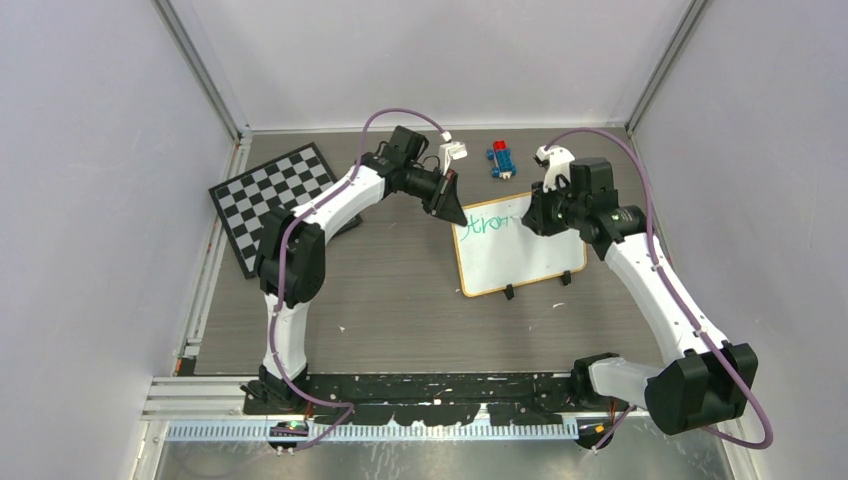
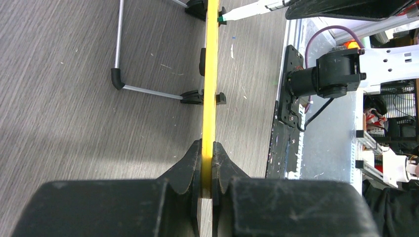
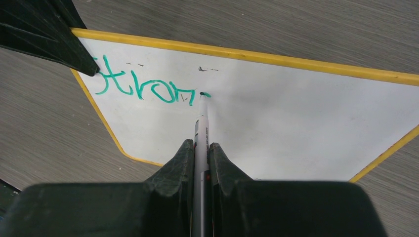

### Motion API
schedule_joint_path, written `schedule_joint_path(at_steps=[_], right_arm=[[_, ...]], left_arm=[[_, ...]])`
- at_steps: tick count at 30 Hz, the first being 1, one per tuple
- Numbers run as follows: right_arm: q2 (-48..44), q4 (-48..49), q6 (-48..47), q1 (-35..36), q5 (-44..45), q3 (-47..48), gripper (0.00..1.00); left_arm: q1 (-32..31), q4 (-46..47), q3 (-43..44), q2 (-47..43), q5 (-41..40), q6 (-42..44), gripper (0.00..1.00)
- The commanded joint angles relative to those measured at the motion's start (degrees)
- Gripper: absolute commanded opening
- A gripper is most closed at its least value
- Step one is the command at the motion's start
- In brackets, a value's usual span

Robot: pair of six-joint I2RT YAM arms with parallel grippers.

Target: Write a sentence on the whiteboard

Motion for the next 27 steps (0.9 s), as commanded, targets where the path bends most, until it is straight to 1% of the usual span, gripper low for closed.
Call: schedule_joint_path(at_steps=[1, 9, 14, 20, 27], right_arm=[[-0.34, 1.43, -1.40, 0.30, -0.70, -0.62, 0.00], [-1.09, -0.45, -3.19, 0.27, 2.11, -1.64, 0.00], [-1.26, -0.41, -3.34, -0.43, 4.21, 0.08, 0.00], [-0.33, 0.40, -2.65, -0.60, 4.90, 2.67, 0.00], [0.44, 0.75, -1.92, -0.53, 3.30, 3.58, 0.00]], left_arm=[[-0.28, -0.11, 0.72, -0.77, 0.05, -0.29, 0.00], [-0.25, -0.18, 0.56, -0.92, -0.04, -0.26, 0.00], [-0.28, -0.23, 0.58, -0.92, -0.17, -0.23, 0.00], [-0.26, -0.24, 0.58, -1.08, -0.04, -0.22, 0.00], [-0.28, -0.23, 0.56, -1.19, -0.21, -0.26, 0.00]])
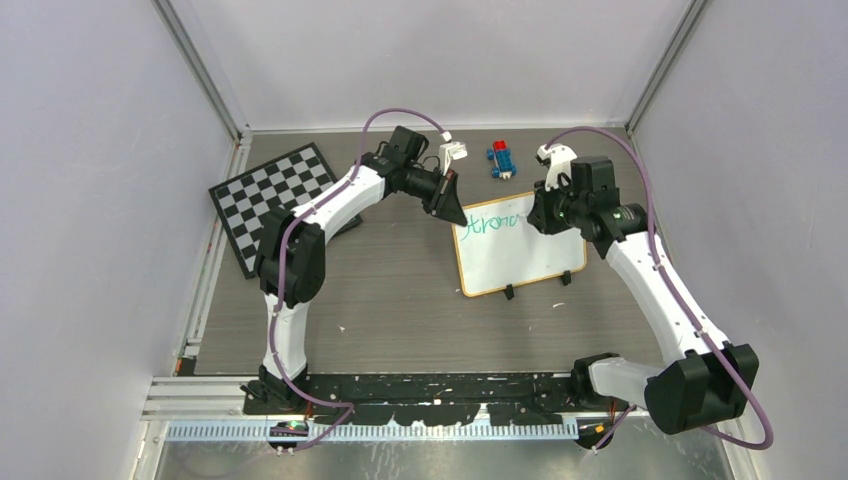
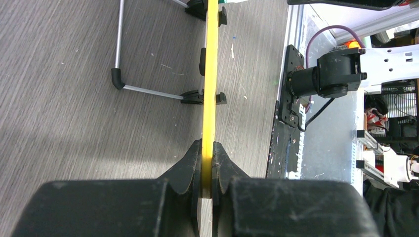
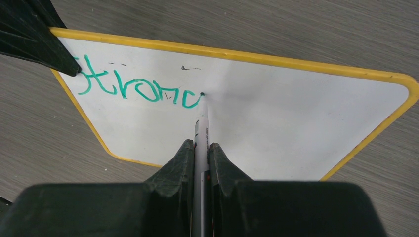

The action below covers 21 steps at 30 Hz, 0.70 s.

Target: Write a sentence on the whiteboard

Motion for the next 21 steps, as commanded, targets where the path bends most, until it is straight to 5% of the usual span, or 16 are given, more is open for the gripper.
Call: schedule_joint_path(at_steps=[1, 21], right_arm=[[0.62, 2.15, 0.14, -0.25, -0.03, 2.57, 0.00], [-1.23, -0.09, 0.06, 0.67, -2.27, -3.66, 0.00]], left_arm=[[-0.22, -0.19, 0.58, -1.15, -0.09, -0.32, 0.00], [-0.44, -0.17, 0.49, -1.17, -0.35, -0.40, 0.00]])
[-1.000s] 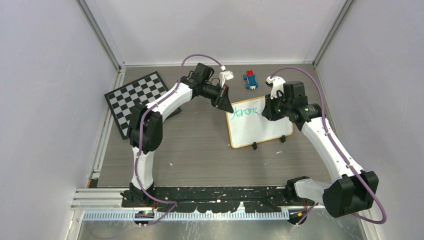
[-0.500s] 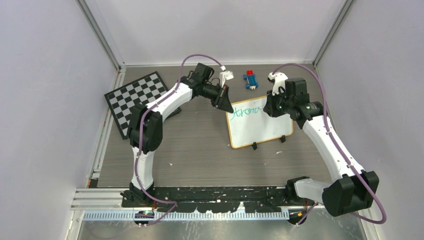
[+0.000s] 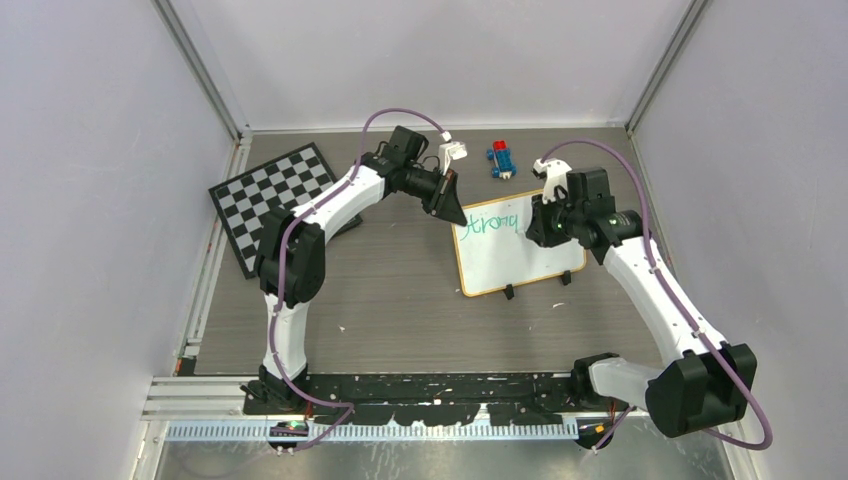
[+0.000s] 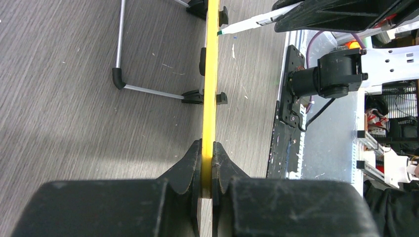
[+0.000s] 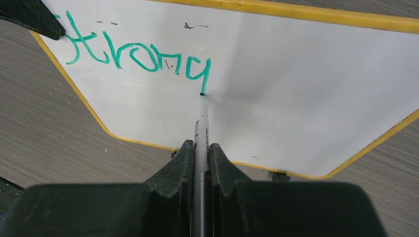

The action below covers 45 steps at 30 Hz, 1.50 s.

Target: Write a sentence on the whiteboard

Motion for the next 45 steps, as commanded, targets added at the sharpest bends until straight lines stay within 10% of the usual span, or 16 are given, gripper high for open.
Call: schedule_joint_path(at_steps=[1, 6, 12, 22, 45], right_arm=[[-0.27, 1.41, 0.22, 0.94, -1.65, 0.29, 0.00], [1.00, 1.54, 1.52, 1.32, -6.10, 3.02, 0.00], [0.21, 0.15, 2.25, 1.26, -11.14, 5.27, 0.00], [-2.66, -3.04, 1.43, -4.10, -15.66, 5.48, 0.00], [-1.41, -0.82, -2.65, -16.11, -23.17, 2.50, 0.00]], left_arm=[[-0.53, -0.01, 0.49, -1.20, -0.18, -0.48, 0.00], [-0.55, 0.53, 0.66, -1.26, 0.27, -1.28, 0.01], [-0.32, 0.74, 0.84, -2.54, 0.70, -1.85, 0.30], [3.08, -1.25, -0.43, -7.51, 1.64, -0.81, 0.50], [1.79, 0.79, 0.69, -4.34, 0.47, -0.98, 0.60]])
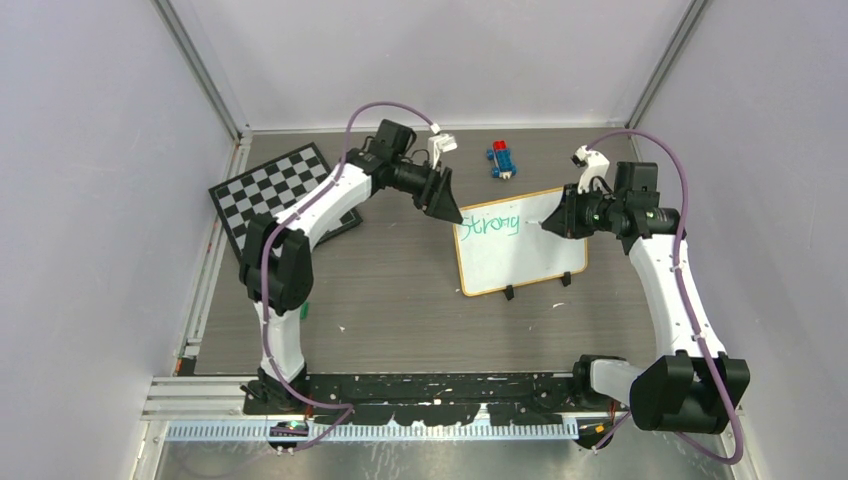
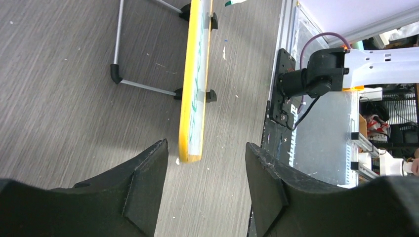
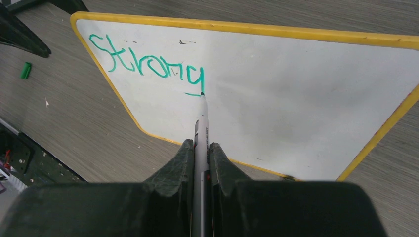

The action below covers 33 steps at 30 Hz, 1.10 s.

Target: Write a sentence on the whiteboard

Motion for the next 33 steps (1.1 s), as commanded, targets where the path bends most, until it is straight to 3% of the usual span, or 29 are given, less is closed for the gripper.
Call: schedule_joint_path(at_steps=[1, 12, 17, 19, 25, 33], right_arm=[[-1.17, 3.30, 0.52, -0.08, -1.68, -0.83, 0.00], [-1.63, 6.12, 2.00, 0.38, -0.40, -1.69, 0.00], [-1.90, 6.02, 2.33, 0.75, -0.98, -0.92, 0.00], [-1.96, 5.85, 2.51, 0.77, -1.76, -0.87, 0.00], [-2.52, 4.56, 2.07, 0.76, -3.51, -0.07, 0.00], [-2.66, 3.70, 1.26, 0.76, -3.87, 1.02, 0.00]], left_arm=[[-0.95, 3.12, 3.16, 2.09, -0.45, -1.44, 0.59], [-3.00, 4.94, 4.66, 4.77, -0.57, -3.14, 0.49], [-3.85, 4.69, 5.28, 6.00, -0.37, -2.99, 0.39], [-3.88, 3.31, 6.23, 6.77, -0.19, -2.42, 0.30], [-3.87, -7.42, 11.79, 7.81, -3.16, 6.00, 0.00], [-3.70, -23.83, 20.64, 10.46, -6.76, 16.54, 0.00]])
